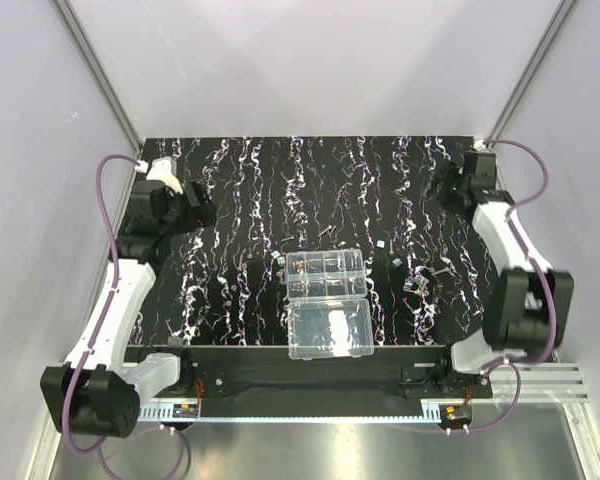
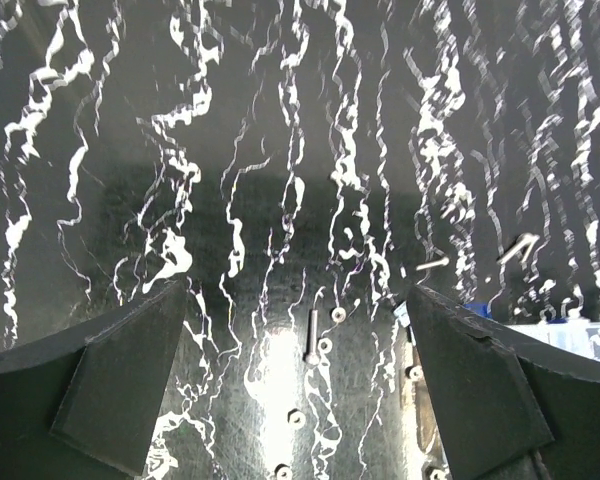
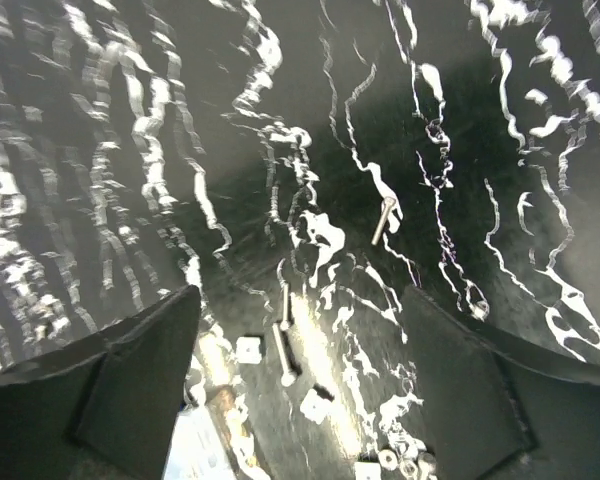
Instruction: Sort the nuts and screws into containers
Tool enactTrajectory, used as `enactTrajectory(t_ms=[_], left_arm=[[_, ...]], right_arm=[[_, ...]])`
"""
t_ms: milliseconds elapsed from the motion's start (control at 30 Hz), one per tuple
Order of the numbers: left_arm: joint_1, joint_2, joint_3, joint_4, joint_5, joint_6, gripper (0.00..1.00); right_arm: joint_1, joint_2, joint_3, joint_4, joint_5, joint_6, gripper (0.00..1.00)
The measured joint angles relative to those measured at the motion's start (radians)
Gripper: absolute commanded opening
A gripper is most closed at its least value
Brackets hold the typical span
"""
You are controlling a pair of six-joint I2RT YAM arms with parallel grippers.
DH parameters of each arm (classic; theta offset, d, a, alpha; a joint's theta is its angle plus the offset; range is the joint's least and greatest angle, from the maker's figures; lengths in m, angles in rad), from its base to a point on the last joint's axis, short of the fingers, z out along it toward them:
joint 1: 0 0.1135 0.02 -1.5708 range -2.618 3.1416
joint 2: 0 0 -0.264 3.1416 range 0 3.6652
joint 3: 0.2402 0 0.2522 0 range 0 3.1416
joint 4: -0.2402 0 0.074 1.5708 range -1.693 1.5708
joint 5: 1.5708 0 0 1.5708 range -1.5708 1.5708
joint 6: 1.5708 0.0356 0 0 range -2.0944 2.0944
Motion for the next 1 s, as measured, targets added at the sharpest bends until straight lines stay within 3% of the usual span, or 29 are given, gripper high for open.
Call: enactTrajectory(t_ms=[167,333,533,733,1000], left_arm=[[0.000,0.034,0.000,-0.010,0.002,0.001,0.99],[0.000,0.034,0.000,-0.013,0.002,0.001,0.99],[0.000,0.034,0.000,-0.014,0.002,0.001,0.99],[0.000,0.030,0.000,-0.020,0.002,0.001,0.99],[0.000,0.030,0.000,-0.020,0.002,0.001,0.99]], right_arm=[[0.063,0.198,0.085,-0.043,0.071,0.000,0.82],[0.135,0.251,0.081,-0.092,0.169,0.018,0.71],[0.108,0.264,0.053,-0.053,0.251,0.050,0.68],[0.084,0.365,0.077,-0.014,0.273,0.067,0.59],[0.062,0.438,0.123,-0.010,0.270,0.068,0.58]])
